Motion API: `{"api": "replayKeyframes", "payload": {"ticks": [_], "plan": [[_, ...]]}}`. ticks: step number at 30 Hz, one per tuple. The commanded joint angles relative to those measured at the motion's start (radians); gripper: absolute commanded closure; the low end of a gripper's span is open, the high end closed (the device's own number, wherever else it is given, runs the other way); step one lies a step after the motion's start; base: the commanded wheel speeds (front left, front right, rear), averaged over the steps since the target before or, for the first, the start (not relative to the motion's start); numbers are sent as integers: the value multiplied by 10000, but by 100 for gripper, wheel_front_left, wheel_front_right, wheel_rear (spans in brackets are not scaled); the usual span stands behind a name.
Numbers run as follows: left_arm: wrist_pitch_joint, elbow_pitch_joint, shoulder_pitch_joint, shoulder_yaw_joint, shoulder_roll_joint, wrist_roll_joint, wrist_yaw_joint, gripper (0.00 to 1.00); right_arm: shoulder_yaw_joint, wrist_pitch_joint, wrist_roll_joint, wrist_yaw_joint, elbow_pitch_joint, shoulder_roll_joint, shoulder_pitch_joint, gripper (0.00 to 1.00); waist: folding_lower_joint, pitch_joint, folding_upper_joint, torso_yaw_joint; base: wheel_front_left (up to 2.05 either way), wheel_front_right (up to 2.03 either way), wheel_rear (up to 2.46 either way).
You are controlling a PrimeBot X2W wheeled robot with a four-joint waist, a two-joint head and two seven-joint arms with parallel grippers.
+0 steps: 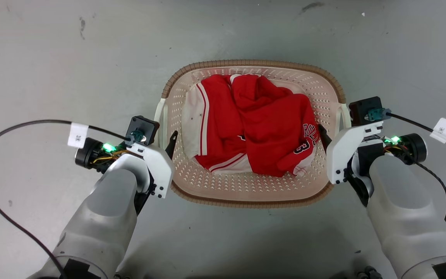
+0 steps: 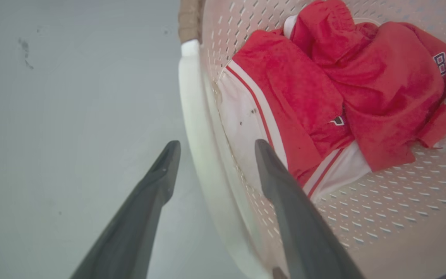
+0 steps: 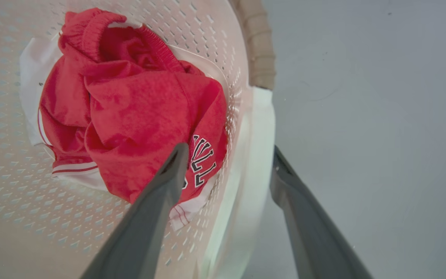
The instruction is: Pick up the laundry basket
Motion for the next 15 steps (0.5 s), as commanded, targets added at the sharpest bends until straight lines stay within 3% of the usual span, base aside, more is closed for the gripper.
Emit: {"api": "replayKeyframes", "payload": {"ticks": [1,6,9,15], "plan": [[61,67,-129,-107,-12,-109,-6,0,-9,22,-9,-7,46,-6,-181,0,-1,49,0,19,0,0,0],[480,260,-371,-941,-5,-846,-7,0,-8,19,-29,-7,199,-6,-348,0,-1,201,0,42,0,0,0],[698,212,-672,-1876,273,-1689,-7,0,-64,-21,-86,-7,331,-6,-552,0,-1,485,0,53,0,0,0],[693,172,-869,-2464,416,-2316,-8,0,-63,-68,-101,-7,475,-6,-667,0,-1,599,0,57,0,0,0]]}}
